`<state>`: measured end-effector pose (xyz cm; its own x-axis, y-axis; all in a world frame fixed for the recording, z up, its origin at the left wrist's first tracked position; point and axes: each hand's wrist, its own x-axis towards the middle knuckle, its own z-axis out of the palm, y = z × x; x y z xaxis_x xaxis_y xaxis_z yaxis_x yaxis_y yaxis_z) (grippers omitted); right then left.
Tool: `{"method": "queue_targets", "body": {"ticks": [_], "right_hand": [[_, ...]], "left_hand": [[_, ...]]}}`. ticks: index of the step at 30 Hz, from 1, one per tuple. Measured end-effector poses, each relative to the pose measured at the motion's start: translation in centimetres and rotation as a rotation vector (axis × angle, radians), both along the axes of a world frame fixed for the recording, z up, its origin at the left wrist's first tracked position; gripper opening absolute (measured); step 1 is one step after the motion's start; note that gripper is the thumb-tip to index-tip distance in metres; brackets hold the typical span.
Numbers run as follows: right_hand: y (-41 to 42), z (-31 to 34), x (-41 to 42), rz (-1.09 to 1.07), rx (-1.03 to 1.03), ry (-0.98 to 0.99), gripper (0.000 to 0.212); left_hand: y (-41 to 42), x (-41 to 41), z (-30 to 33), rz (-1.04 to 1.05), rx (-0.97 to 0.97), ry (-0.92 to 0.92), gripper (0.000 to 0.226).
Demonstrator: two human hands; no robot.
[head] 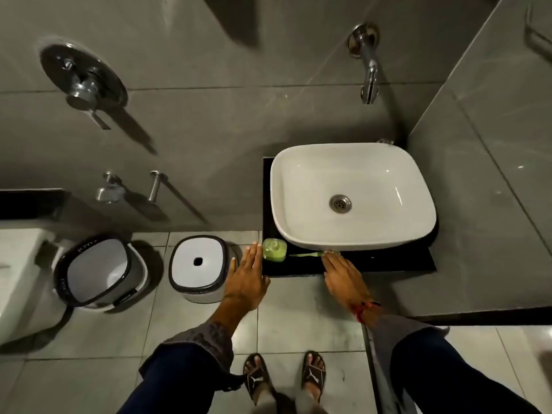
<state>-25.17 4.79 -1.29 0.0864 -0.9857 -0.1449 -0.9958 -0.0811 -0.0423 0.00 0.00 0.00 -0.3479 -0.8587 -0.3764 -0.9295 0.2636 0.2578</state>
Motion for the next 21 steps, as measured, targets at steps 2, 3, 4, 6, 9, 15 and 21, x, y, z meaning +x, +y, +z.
{"method": "queue_targets", "body": {"ticks": [2, 3, 4, 6, 9, 15, 21], "right_hand": [[-0.7, -0.5, 0.2, -0.046, 0.048, -0.050, 0.052], [-0.9, -0.9, 0.4, -0.058, 0.041, -0.039, 0.053], [-1.0, -1.0, 0.6, -0.068, 0.045, -0.001, 0.054], [-1.1, -1.9, 1.0, -0.074, 0.018, 0.075, 0.056], [-1.1, -2.8, 1.0, -0.058, -0.080, 0.157, 0.044], [-1.6, -4.0, 0.1, -0.046, -0.153, 0.231, 0.027], [-1.6, -4.7, -0.8, 0.028, -0.207, 0.268, 0.017]], "left_hand": [[0.0, -0.2, -0.2, 0.016, 0.003, -0.006, 0.078], [0.1, -0.1, -0.5, 0.017, 0.001, -0.016, 0.078], [0.2, -0.2, -0.8, 0.013, -0.003, -0.014, 0.078], [0.2, -0.3, -1.1, 0.015, 0.011, -0.008, 0.078], [-0.1, -0.6, -1.3, 0.036, 0.010, 0.002, 0.078], [-0.4, -1.2, -1.4, 0.055, -0.004, 0.017, 0.077], [-0.3, -1.6, -1.6, 0.058, -0.027, 0.032, 0.078]]}}
